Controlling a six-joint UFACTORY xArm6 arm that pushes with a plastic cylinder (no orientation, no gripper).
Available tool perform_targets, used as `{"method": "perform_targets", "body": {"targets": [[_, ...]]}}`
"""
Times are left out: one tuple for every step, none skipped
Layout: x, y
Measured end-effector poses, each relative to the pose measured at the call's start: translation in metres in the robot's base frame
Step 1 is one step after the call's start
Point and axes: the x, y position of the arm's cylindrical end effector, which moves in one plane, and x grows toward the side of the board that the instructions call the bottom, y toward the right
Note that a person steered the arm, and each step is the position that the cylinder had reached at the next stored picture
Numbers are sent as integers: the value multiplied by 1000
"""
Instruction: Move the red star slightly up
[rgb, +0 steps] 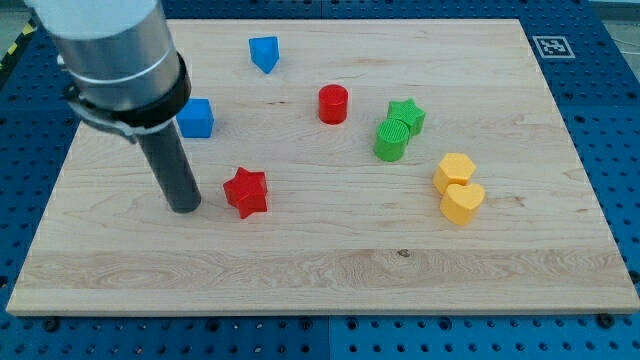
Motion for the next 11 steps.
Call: {"method": "perform_targets", "body": {"targets": [[12, 23], [12, 50], [10, 63], [10, 64], [3, 64], [1, 64], [0, 64], [-9, 64], [-9, 64], [-11, 64], [-16, 68]]}}
